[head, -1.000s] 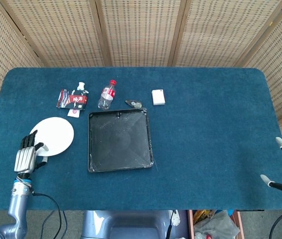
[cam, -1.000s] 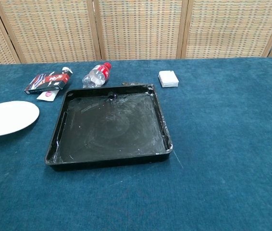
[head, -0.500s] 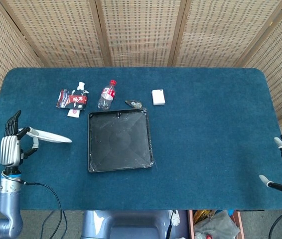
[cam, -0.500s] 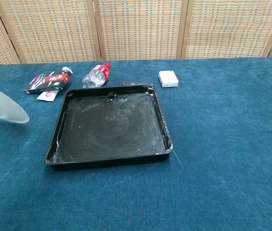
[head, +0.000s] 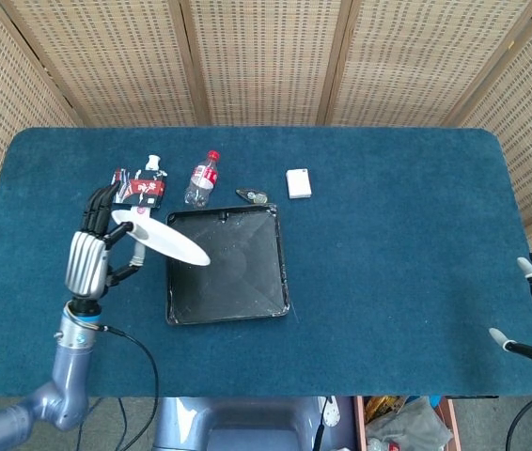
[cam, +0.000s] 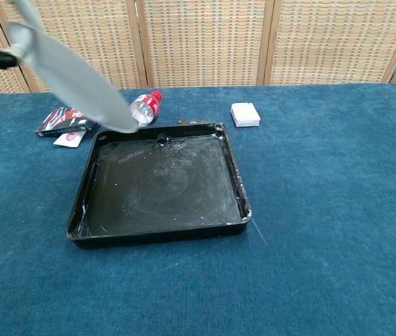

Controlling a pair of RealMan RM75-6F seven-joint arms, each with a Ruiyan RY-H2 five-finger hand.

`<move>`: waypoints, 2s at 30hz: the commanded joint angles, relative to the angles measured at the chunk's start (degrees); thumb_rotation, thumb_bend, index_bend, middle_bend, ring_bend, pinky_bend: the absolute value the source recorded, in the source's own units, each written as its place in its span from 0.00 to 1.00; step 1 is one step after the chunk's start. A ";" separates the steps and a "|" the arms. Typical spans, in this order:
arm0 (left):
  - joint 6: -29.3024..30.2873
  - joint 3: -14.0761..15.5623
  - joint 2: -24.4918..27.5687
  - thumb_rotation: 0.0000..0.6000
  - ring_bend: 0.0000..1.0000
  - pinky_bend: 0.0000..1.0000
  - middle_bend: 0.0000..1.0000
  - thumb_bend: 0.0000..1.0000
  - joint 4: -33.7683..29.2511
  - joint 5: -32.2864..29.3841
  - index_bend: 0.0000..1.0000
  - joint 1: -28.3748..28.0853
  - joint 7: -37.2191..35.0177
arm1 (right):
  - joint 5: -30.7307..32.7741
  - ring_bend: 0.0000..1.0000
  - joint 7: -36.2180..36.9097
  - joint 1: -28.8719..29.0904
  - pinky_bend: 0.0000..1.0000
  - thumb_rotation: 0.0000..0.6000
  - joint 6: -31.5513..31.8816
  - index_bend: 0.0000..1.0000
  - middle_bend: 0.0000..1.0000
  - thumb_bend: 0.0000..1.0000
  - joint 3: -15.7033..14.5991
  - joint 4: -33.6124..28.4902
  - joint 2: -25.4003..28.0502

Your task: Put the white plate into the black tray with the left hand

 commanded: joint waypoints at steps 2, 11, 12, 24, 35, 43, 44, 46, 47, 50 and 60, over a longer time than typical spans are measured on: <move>-3.23 0.43 -6.89 1.00 0.00 0.00 0.00 0.52 7.51 0.90 0.78 -4.86 0.79 | 0.18 0.00 -0.50 0.14 0.00 1.00 -0.24 0.00 0.00 0.00 -0.01 0.05 -0.20; -5.20 1.87 -15.21 1.00 0.00 0.00 0.00 0.50 20.06 -0.07 0.78 -8.61 -4.04 | 0.94 0.00 -1.12 0.44 0.00 1.00 -0.83 0.00 0.00 0.00 0.20 0.16 -0.47; -5.32 2.14 -15.70 1.00 0.00 0.00 0.00 0.50 21.04 -0.17 0.78 -8.74 -4.52 | 1.07 0.00 -1.18 0.50 0.00 1.00 -0.97 0.00 0.00 0.00 0.22 0.20 -0.50; -9.55 9.57 -7.46 1.00 0.00 0.00 0.00 0.45 17.89 -0.52 0.78 -5.43 -2.47 | 1.26 0.00 -1.15 0.57 0.00 1.00 -1.17 0.00 0.00 0.00 0.22 -0.05 -0.35; -21.70 11.00 -3.40 1.00 0.00 0.00 0.00 0.09 11.62 -6.74 0.37 -6.43 6.38 | 1.52 0.00 -1.70 0.77 0.00 1.00 -1.65 0.00 0.00 0.00 0.15 -0.15 -0.48; -25.37 9.66 -6.55 1.00 0.00 0.00 0.00 0.00 13.10 -8.87 0.00 -8.70 7.49 | 1.78 0.00 -1.62 0.82 0.00 1.00 -1.69 0.00 0.00 0.00 0.27 -0.08 -0.51; -25.79 9.62 -6.37 1.00 0.00 0.00 0.00 0.00 12.64 -9.14 0.00 -8.81 7.82 | 1.80 0.00 -1.54 0.81 0.00 1.00 -1.68 0.00 0.00 0.00 0.29 -0.05 -0.50; -26.09 9.58 -5.68 1.00 0.00 0.00 0.00 0.00 11.55 -9.34 0.00 -8.94 8.83 | 1.82 0.00 -1.43 0.80 0.00 1.00 -1.66 0.00 0.00 0.00 0.31 0.02 -0.46; -25.91 9.45 -4.96 1.00 0.00 0.00 0.00 0.00 10.40 -9.62 0.00 -8.76 9.50 | 1.82 0.00 -1.29 0.80 0.00 1.00 -1.67 0.00 0.00 0.00 0.31 0.01 -0.43; -23.66 8.60 -1.80 1.00 0.00 0.00 0.00 0.00 6.27 -10.57 0.00 -7.37 10.88 | 1.70 0.00 -0.93 0.75 0.00 1.00 -1.65 0.00 0.00 0.00 0.26 0.04 -0.28; -13.00 8.98 17.13 1.00 0.00 0.00 0.00 0.00 -9.16 -15.18 0.00 3.75 13.35 | 0.66 0.00 -0.82 0.47 0.00 1.00 -0.91 0.00 0.00 0.00 -0.08 -0.56 -0.05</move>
